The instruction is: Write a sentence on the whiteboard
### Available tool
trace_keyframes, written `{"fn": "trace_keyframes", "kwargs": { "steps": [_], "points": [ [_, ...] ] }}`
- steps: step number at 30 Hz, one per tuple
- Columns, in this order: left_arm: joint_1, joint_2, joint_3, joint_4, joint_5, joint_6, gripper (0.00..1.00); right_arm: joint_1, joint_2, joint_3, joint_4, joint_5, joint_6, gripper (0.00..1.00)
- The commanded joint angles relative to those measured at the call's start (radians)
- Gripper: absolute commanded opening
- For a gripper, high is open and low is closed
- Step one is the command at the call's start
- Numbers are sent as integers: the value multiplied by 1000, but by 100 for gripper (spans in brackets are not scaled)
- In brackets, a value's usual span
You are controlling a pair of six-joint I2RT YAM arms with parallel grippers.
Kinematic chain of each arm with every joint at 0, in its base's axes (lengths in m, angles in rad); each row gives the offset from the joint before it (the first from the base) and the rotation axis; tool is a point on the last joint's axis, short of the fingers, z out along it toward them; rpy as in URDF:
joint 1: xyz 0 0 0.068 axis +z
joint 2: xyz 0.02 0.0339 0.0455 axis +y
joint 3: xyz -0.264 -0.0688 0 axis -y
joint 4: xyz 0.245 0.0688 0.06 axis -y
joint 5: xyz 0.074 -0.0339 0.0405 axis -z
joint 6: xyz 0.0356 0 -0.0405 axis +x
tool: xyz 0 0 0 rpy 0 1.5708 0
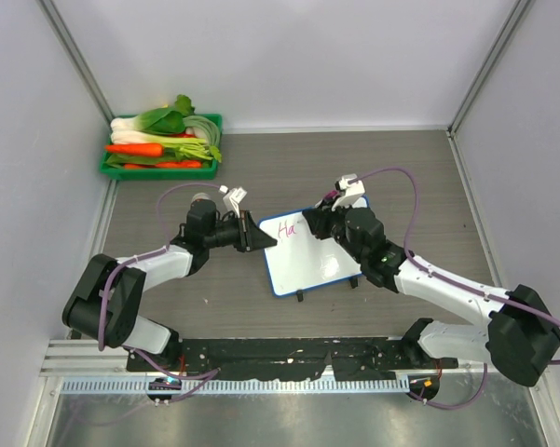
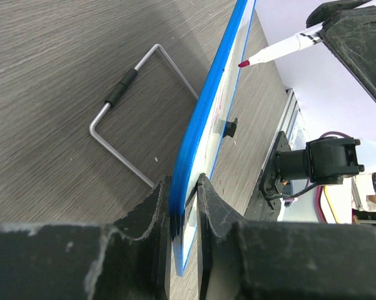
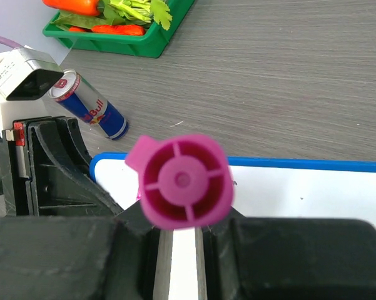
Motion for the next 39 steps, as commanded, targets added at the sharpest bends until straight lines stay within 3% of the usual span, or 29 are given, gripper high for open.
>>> {"fn": "trace_keyframes", "kwargs": {
  "steps": [1,39],
  "points": [
    [0,5,2,-97,-109,114,0,7,4,47,59,20,-3,1],
    [0,24,10,-90,-85,113,0,5,-57,-96,-33,-50,19,2]
  ]
}}
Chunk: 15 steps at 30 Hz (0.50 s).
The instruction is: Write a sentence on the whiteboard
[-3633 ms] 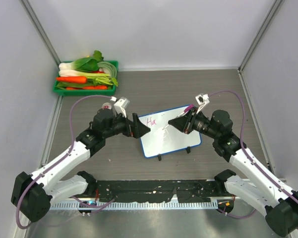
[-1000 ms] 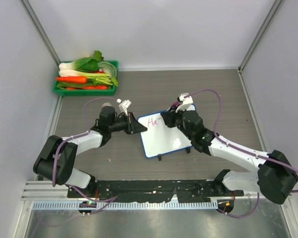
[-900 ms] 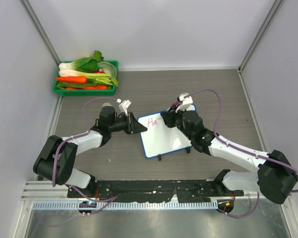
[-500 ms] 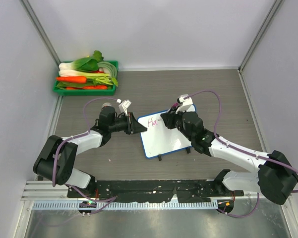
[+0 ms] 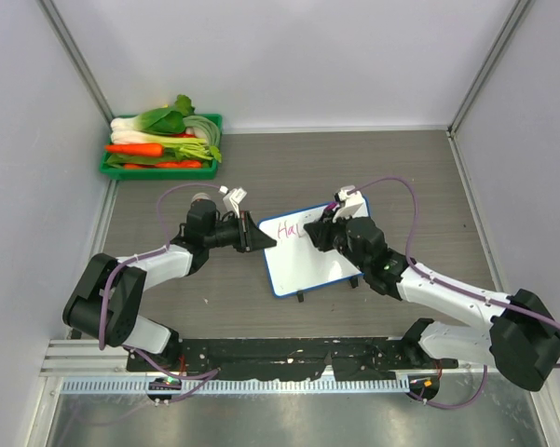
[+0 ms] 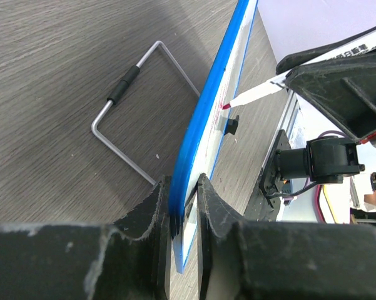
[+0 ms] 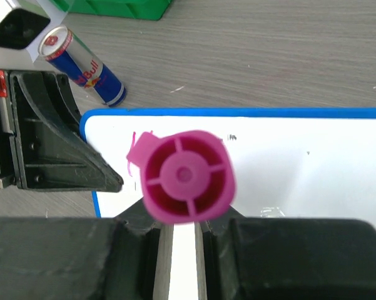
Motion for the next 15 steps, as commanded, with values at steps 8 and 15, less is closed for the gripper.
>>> {"fn": "trace_keyframes", "kwargs": {
  "steps": [8,15],
  "points": [
    [0,18,11,-85,-93,116,0,4,-45,21,-34,-33,7,2],
    [0,21,11,-86,-93,116,0,4,-37,99,-11,-22,12,1]
  ]
}}
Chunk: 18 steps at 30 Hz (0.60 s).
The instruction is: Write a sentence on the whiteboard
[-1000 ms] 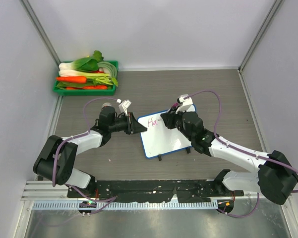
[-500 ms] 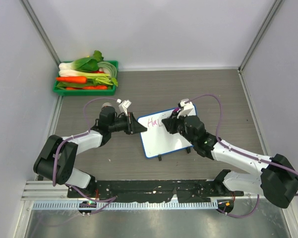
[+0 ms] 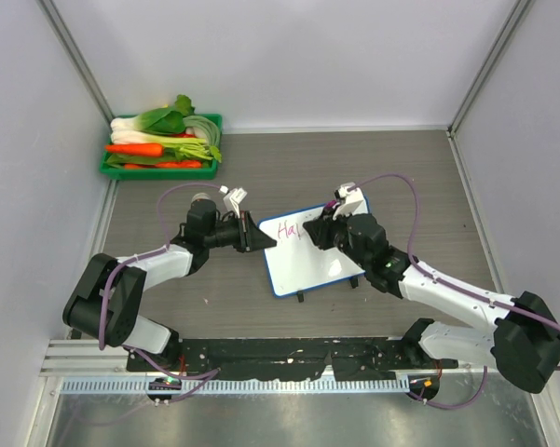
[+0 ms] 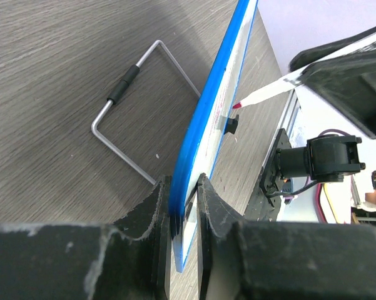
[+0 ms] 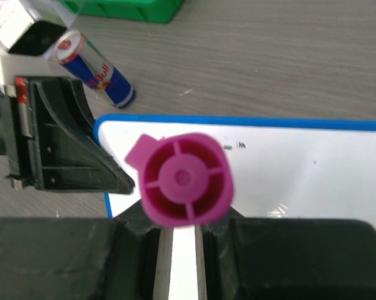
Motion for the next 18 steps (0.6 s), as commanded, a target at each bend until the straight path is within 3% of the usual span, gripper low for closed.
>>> {"fn": "trace_keyframes", "kwargs": {
  "steps": [1,18],
  "points": [
    [0,23,9,-83,-96,111,0,4,-14,89,43,26,4,1],
    [0,26,16,-90,-91,111,0,4,90,127,6,126,-13,1]
  ]
}}
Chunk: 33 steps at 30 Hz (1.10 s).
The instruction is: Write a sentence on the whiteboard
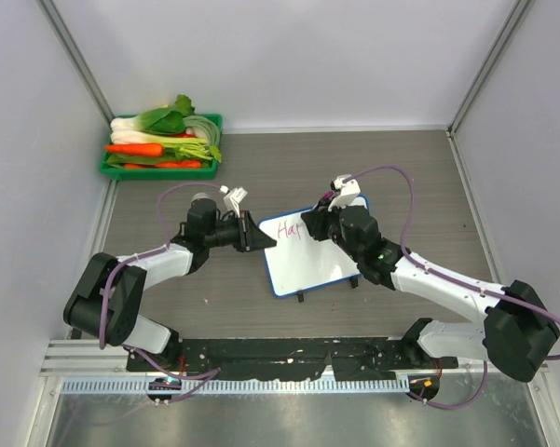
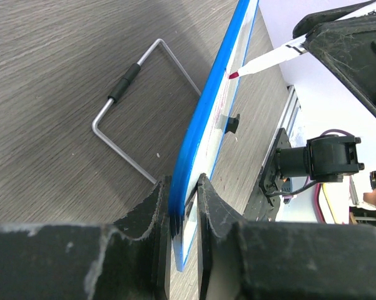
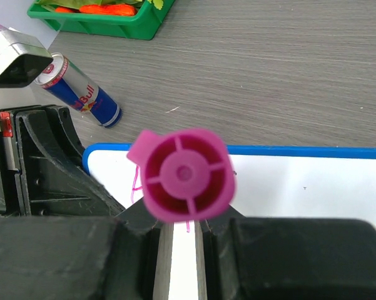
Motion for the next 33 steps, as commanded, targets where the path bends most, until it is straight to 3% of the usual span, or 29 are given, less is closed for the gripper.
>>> {"fn": "trace_keyframes", "kwargs": {
  "steps": [1,15,33],
  "points": [
    [-1,22,7,-77,-94,112,0,4,9,36,-1,57,-4,1],
    [0,21,9,-82,-97,113,0,4,-25,19,-44,131,-7,1],
    [-1,21,10,-83,-92,113,0,4,-14,2,-31,10,-6,1]
  ]
}}
